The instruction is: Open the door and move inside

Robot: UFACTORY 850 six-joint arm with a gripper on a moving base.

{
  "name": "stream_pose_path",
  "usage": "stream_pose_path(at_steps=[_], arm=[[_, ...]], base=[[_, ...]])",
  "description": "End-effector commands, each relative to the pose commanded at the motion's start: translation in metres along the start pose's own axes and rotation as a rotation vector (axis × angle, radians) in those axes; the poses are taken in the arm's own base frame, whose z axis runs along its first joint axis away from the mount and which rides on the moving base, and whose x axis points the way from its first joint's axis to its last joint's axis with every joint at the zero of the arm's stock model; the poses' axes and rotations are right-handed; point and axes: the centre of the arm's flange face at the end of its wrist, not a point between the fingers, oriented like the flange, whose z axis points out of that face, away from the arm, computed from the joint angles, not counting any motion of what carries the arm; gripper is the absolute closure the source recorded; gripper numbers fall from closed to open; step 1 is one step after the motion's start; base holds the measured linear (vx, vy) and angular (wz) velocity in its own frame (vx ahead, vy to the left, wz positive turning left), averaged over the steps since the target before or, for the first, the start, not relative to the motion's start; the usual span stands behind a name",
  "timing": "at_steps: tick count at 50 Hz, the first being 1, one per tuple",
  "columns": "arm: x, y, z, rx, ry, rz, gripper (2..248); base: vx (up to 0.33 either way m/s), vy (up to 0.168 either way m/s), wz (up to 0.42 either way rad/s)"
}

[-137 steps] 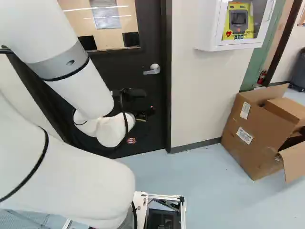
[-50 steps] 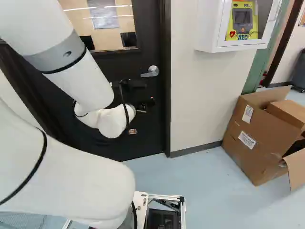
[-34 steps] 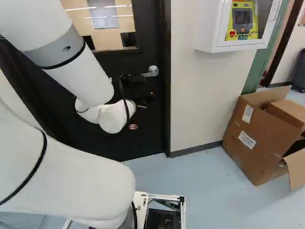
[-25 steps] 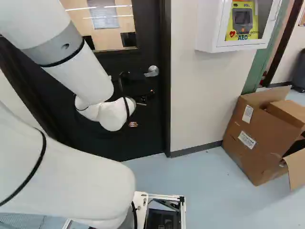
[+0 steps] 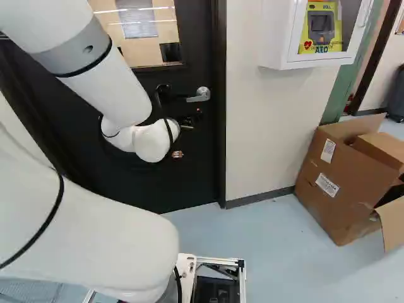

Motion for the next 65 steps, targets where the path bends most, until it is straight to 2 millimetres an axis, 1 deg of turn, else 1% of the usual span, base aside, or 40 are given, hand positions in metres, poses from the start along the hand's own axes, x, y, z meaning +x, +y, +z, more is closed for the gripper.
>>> stream_pose_path(at_steps=[36,65], arm=[[0.046,-0.006,0.046,0.083,0.071,-0.073,3],[0.056,-0.015,0.09,0.11,0.071,-0.076,3]], base=[[0.0,0.0,0.0],[0.0,0.0,0.0]])
